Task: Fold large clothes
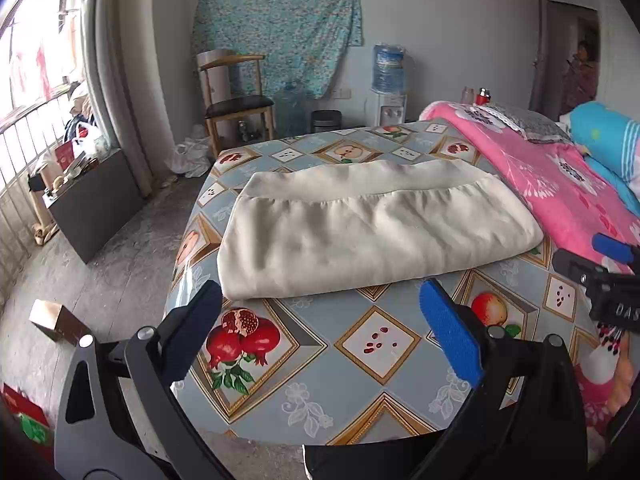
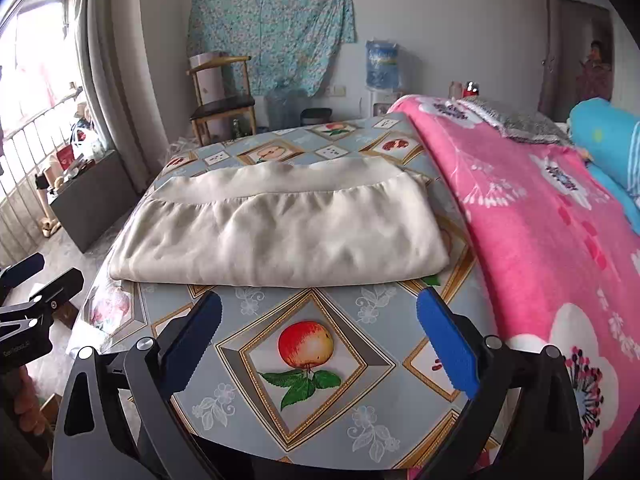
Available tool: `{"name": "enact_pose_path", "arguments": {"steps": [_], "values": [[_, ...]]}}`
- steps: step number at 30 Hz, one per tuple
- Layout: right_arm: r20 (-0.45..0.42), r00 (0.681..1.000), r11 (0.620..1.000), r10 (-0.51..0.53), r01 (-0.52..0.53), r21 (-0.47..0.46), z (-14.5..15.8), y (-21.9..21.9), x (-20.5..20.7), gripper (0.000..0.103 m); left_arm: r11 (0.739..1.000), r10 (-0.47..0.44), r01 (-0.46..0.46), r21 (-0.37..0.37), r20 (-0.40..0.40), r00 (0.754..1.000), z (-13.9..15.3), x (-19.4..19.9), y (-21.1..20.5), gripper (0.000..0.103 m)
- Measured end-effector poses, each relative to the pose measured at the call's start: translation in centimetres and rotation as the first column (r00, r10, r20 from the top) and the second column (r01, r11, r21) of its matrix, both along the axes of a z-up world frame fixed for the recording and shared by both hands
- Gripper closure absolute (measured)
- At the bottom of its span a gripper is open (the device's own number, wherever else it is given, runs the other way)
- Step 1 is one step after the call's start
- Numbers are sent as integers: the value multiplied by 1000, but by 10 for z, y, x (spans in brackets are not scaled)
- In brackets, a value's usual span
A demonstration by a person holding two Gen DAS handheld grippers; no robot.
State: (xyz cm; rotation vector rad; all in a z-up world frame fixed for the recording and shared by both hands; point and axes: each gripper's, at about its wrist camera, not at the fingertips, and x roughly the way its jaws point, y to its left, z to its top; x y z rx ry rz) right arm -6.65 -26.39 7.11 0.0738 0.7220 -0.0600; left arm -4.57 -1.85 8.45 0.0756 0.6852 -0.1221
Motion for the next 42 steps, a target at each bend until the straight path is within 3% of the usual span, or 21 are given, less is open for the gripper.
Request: {"name": "enact_pose_path", "arguments": {"steps": [3, 9, 16, 25, 42], "values": [[36, 999, 999, -19, 21, -41, 9, 7, -11, 7, 999, 46, -46, -23, -16, 999, 3, -1, 2, 7], [48, 993, 983, -108, 114, -143, 16, 10, -17, 6, 987, 163, -163, -2, -7, 987, 7, -2, 5, 7], [-7, 992, 986, -123, 122, -113, 8, 14, -4, 6, 992, 130, -130, 5, -94, 987, -3, 11, -8, 7], [-153, 984, 993, -96, 84, -86, -23, 19, 16, 6, 991, 135, -132, 27, -241, 961, -33, 26, -19, 7], [-177, 979, 992, -100, 85, -90, -27, 18, 26, 6, 993, 115, -107, 44, -278, 954, -44, 34, -31, 7]]}}
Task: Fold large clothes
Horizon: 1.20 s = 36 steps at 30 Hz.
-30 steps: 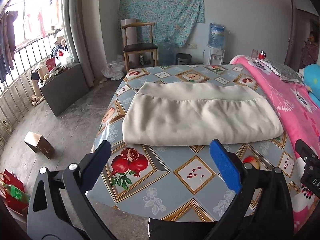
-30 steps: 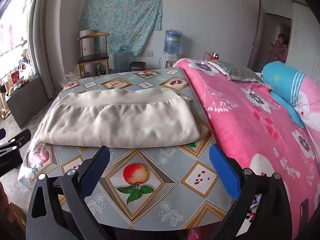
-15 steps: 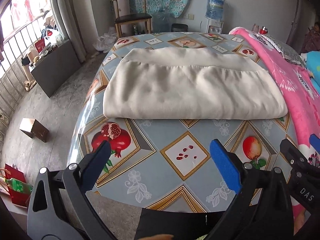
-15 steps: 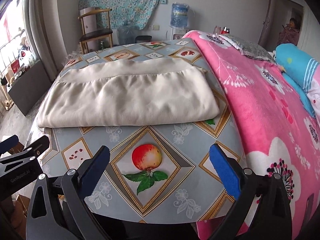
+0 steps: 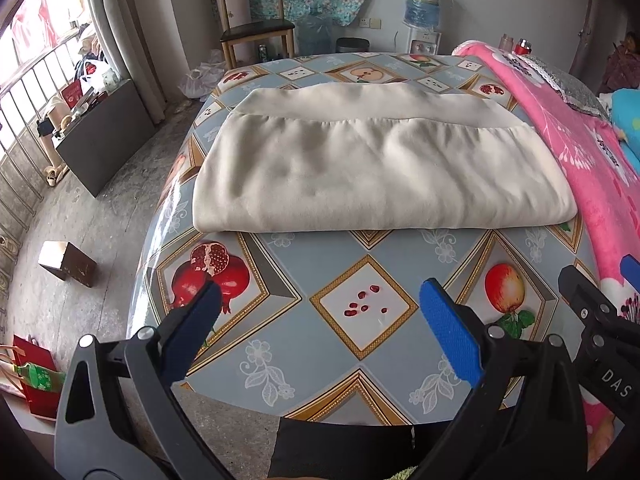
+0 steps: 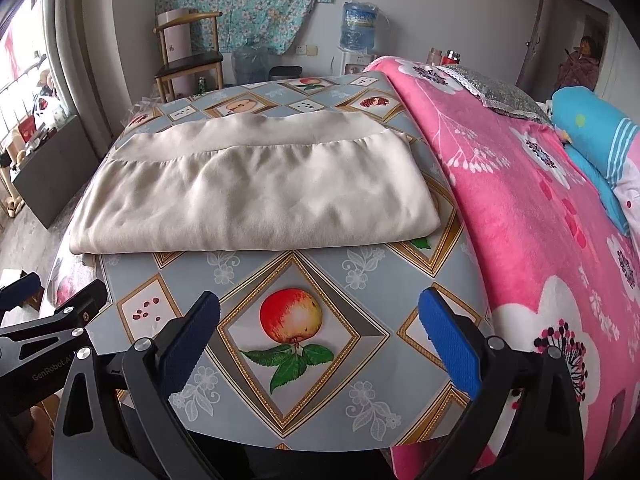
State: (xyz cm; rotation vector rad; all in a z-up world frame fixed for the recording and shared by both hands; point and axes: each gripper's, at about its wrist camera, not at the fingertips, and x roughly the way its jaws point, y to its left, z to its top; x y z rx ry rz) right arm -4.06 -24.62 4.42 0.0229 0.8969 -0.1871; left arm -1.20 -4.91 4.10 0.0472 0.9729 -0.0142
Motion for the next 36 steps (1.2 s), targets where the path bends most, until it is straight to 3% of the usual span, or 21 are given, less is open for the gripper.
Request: {"name": "enact_pose_path", "arguments": {"steps": [36], "values": [[-5, 1000, 1000, -10, 9, -14, 2, -3, -5, 6, 1000, -10, 10, -8, 3, 1000, 4, -4, -3, 7]]}}
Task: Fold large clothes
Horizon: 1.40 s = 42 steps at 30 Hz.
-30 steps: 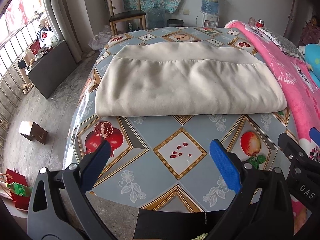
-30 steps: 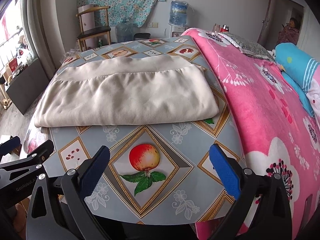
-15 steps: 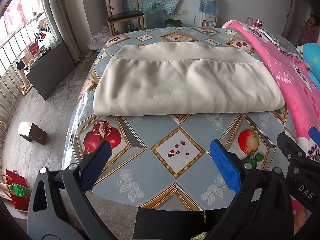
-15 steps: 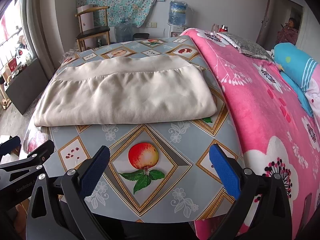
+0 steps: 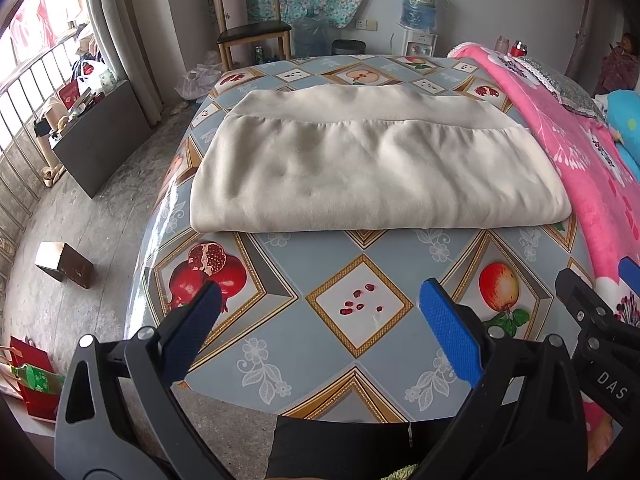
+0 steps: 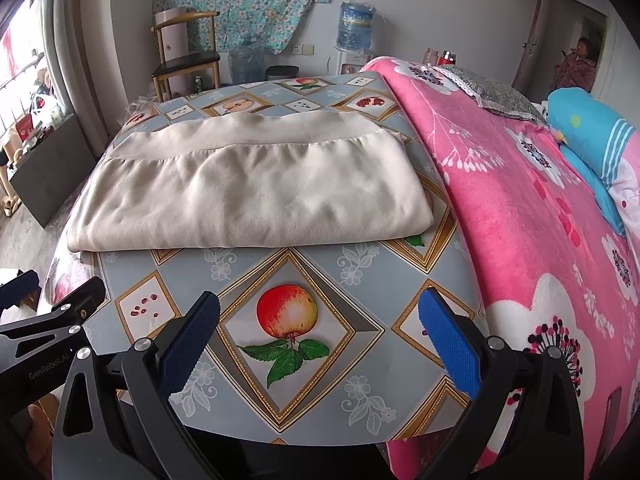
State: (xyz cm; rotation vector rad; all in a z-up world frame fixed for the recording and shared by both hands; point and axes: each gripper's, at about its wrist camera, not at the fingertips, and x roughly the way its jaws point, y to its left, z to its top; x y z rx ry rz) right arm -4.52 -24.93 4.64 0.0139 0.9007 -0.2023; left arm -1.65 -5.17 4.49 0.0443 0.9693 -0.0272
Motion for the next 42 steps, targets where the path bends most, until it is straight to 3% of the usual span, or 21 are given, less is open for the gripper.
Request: {"name": "enact_pose_path", "arguments": {"steps": [42], "values": [[-13, 1000, 1000, 3, -3, -2, -4, 2, 5, 6, 1000, 0, 0, 0, -4, 1000, 0, 3, 2, 7]]}}
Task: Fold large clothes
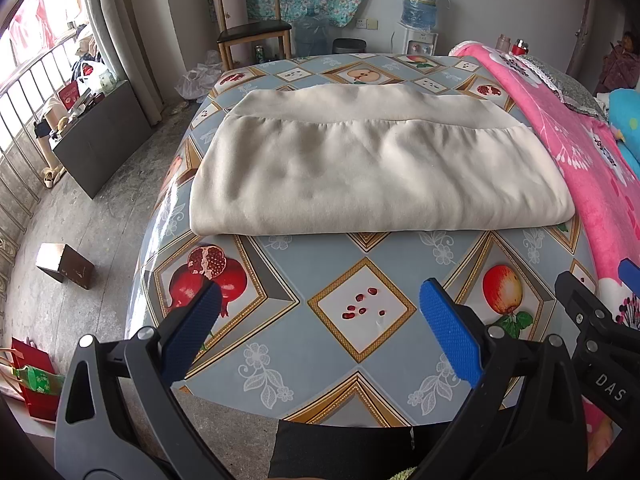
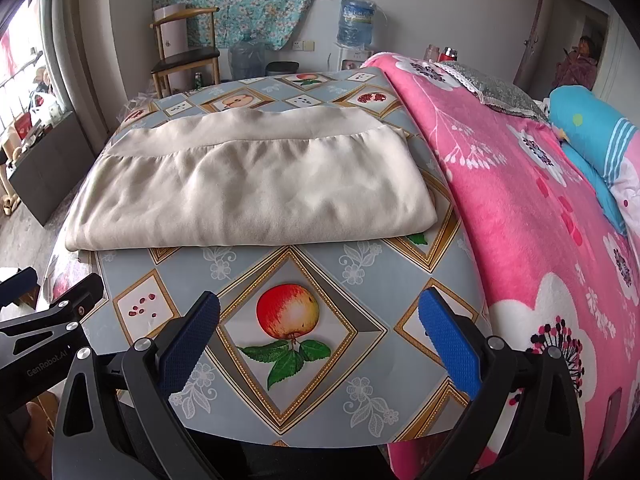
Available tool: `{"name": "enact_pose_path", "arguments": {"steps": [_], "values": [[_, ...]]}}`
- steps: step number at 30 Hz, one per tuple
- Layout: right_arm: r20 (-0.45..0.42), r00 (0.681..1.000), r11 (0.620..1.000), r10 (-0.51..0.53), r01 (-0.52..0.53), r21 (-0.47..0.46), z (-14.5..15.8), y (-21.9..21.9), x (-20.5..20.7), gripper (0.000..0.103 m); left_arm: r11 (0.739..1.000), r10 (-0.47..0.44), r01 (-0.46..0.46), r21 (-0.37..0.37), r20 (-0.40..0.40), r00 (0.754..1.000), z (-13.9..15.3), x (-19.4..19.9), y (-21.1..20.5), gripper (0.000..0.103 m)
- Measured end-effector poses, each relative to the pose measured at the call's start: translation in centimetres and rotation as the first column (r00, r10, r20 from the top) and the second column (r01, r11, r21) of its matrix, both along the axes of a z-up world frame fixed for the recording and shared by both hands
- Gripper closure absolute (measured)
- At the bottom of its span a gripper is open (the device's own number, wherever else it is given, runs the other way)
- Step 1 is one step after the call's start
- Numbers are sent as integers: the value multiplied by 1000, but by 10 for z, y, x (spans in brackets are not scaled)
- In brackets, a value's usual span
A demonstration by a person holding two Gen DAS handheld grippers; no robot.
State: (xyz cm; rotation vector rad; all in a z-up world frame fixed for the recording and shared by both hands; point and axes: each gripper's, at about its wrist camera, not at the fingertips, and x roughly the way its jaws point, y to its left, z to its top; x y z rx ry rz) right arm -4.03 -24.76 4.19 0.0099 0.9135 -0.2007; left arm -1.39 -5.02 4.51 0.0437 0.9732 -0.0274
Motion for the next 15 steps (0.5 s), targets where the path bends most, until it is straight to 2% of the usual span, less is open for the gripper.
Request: {"name": "enact_pose_path", "arguments": {"steps": [15], "values": [[-5, 1000, 1000, -4, 4, 5, -3, -1, 1, 6, 1000, 1, -1, 0, -5, 1000, -3, 4, 2, 7]]}}
